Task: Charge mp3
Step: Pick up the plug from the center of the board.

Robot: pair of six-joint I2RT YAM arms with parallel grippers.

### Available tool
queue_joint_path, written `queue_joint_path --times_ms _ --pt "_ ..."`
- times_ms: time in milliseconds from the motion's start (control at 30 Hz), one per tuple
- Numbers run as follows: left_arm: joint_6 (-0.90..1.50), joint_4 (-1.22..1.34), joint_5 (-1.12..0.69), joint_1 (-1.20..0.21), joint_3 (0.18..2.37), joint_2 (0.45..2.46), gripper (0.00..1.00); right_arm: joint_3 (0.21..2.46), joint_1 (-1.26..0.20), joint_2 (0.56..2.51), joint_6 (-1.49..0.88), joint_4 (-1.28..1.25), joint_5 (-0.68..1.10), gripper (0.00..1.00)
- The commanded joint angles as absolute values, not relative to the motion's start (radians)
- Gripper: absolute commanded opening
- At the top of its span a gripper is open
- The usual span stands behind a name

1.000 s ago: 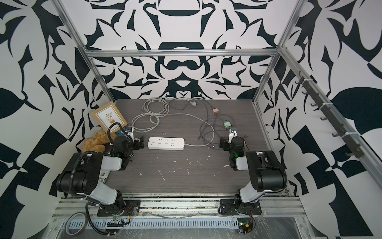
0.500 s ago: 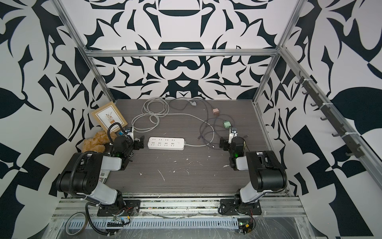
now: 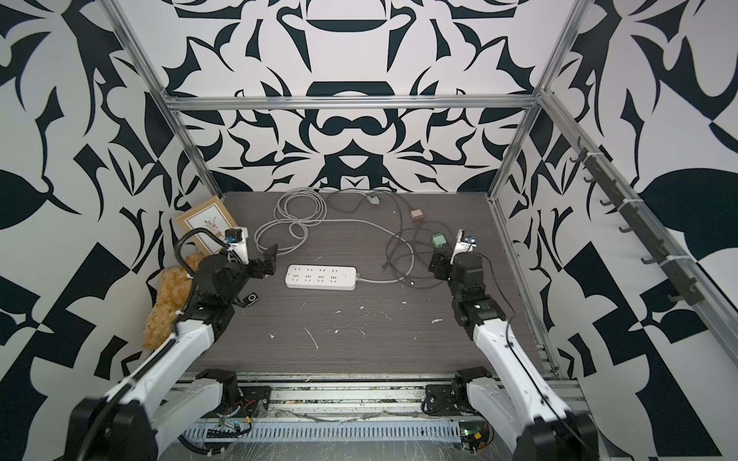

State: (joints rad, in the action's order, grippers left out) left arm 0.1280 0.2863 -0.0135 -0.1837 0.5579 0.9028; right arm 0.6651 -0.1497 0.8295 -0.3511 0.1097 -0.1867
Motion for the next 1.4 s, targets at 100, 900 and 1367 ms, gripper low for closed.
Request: queue_joint_path --times_ms 100,900,1367 --pt "0.575 -0.376 -0.065 -0.386 0.828 0.833 0.99 0.875 -0.149 0.732 -0.713 0.995 -0.091 0.91" --pt "0.524 -0.551 -0.061 -0.793 1.007 1.123 0.99 1.556 0.169 1.891 -0.039 1.092 -0.041 0.59" --pt "0.523 -0.571 -0.028 -0.791 0.972 1.094 0.99 1.591 0.175 2.034 -0.018 1.077 -0.036 0.47"
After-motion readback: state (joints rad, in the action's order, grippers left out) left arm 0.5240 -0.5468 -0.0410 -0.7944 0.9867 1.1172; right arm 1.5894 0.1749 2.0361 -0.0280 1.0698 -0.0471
